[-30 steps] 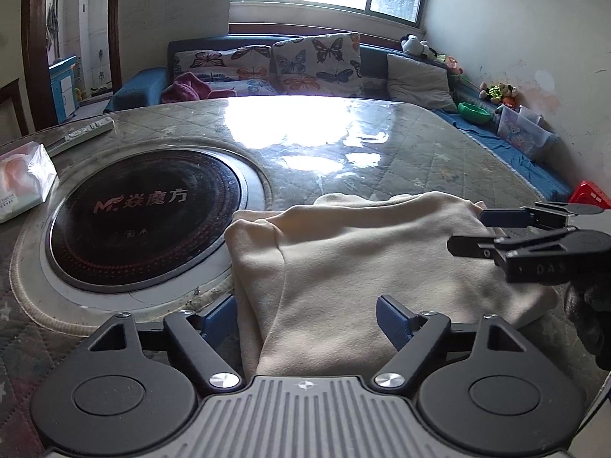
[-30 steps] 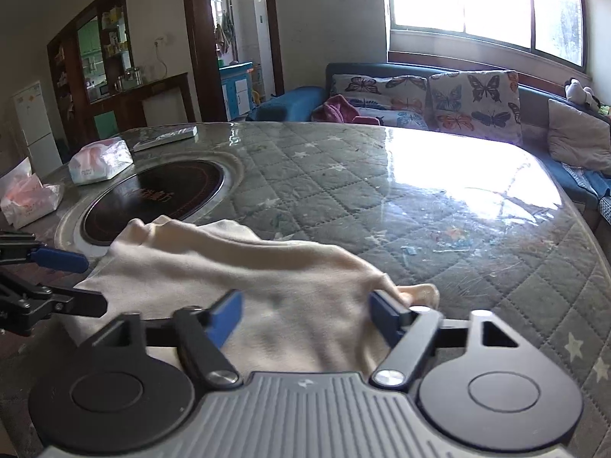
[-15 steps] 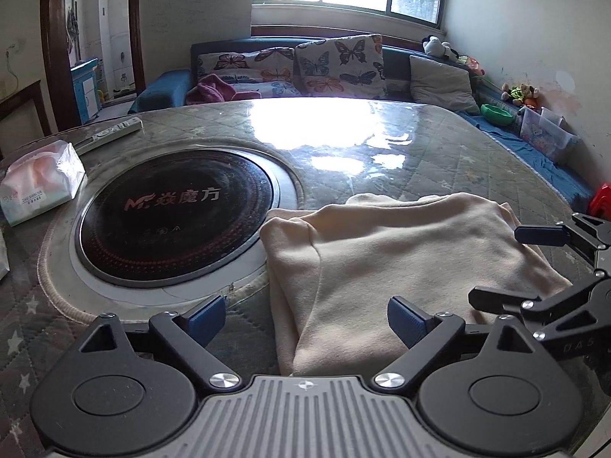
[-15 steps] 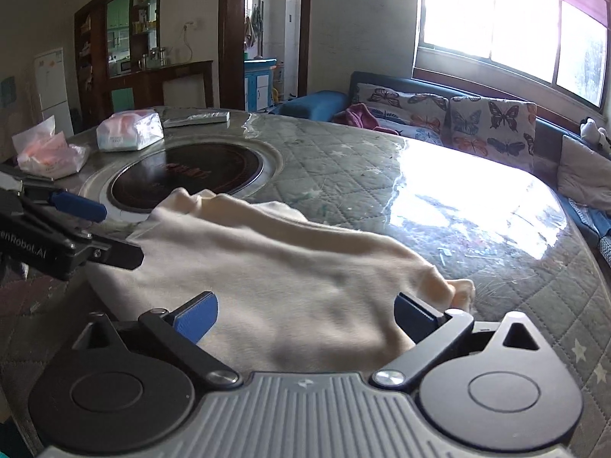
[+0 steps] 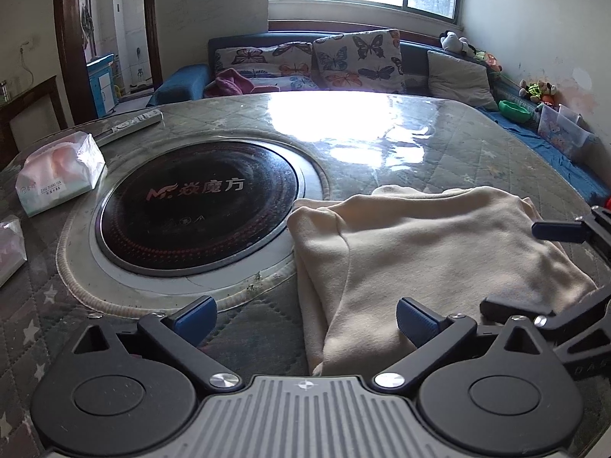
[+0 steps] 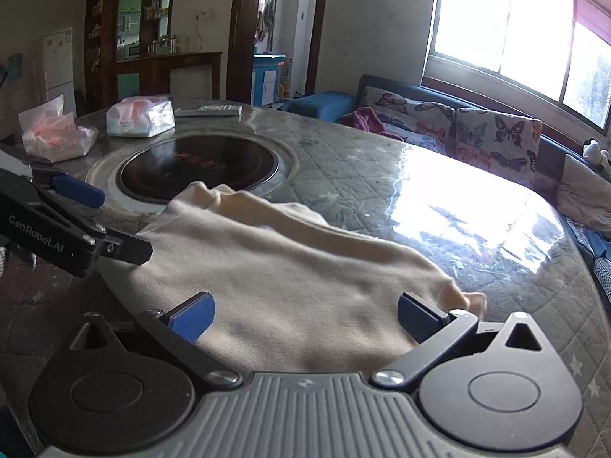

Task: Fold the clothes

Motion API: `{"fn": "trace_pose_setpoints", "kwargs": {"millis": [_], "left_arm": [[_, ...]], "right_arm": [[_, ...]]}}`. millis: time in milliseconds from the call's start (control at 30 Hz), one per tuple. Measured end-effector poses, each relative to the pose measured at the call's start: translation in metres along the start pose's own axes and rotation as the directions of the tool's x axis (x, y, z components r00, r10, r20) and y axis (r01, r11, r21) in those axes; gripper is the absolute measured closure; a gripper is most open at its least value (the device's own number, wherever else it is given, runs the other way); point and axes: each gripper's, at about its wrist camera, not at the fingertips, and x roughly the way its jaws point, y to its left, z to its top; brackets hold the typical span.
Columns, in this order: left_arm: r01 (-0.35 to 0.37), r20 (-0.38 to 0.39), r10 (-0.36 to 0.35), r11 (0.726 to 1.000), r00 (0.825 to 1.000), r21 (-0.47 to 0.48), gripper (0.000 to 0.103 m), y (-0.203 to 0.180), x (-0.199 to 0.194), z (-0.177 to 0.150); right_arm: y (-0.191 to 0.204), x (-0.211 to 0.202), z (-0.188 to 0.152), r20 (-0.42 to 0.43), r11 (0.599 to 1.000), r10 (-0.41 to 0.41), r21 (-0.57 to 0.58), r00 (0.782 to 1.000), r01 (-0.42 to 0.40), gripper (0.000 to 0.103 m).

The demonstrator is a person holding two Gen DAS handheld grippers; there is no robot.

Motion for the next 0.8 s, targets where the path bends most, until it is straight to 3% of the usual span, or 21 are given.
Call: {"fn": "trace_pose_setpoints", "kwargs": {"millis": [333,600,800], "left_arm": [[-0.046,-0.002,0.046,0.999,0.999,0.002,0.0,0.008,0.009,0.004],[-0.068,-0.003,0.068,0.997,0.998,0.019,0.0,0.011,0.019,0.01],[-0.074,-0.004,0.074,0.997,0.997,0.035,0.0,0.01,0.025,0.015]], "right_arm": [[0.015,-0.001,0.011,0.019,0.999,0.034,-0.042,0.999,-0.034,0.0],[0.033,0.012,0.011,-0.017,0.991,0.086,-0.098,0.996,-0.087,0.0],[0.022,0.007,0.023,0.009,0.993,0.083,-0.088,0.997,-0.082,0.0]]}}
